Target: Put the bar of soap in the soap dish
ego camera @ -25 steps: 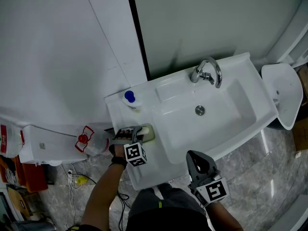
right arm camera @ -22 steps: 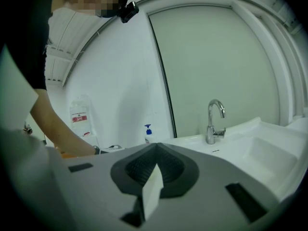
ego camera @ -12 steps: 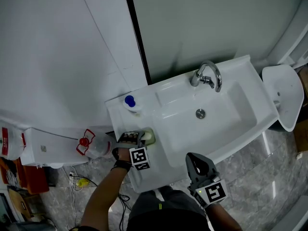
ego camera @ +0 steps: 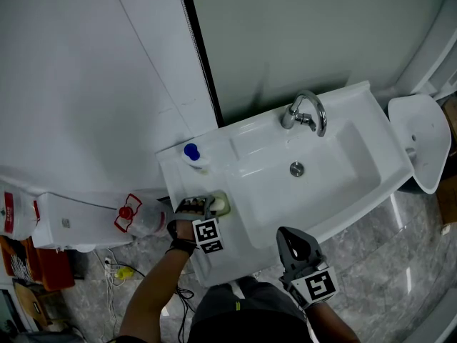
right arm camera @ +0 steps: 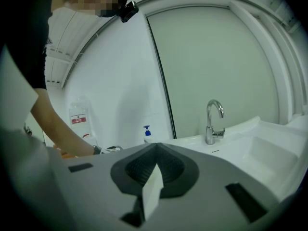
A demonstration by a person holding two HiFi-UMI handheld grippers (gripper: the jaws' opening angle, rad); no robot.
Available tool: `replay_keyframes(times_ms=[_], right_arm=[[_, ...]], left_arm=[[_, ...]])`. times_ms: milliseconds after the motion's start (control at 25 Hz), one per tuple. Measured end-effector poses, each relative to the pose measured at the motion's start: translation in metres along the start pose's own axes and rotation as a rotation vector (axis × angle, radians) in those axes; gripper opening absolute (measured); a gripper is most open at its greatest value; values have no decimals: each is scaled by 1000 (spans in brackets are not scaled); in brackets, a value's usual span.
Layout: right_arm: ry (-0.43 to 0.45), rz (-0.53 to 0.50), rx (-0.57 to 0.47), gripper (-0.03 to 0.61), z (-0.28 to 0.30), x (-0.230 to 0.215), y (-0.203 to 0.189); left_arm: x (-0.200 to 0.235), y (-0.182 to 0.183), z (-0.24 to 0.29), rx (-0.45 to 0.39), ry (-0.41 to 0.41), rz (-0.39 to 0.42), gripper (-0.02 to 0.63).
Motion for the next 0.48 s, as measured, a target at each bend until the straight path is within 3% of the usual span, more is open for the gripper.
replay_keyframes(times_ms=[480], right_arm=[[7, 0, -9, 11, -3, 4, 1]], left_arm=[[-6, 3, -3, -49, -83, -140, 155]])
Point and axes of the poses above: the fingertips, and each gripper's own axes: z forward along the fingers, x to its left, y out of its top, the point moved 1 cm from there along -z, backward along the fingers, and after that the axes turned 5 degrees about -y, right-handed, at the moved point
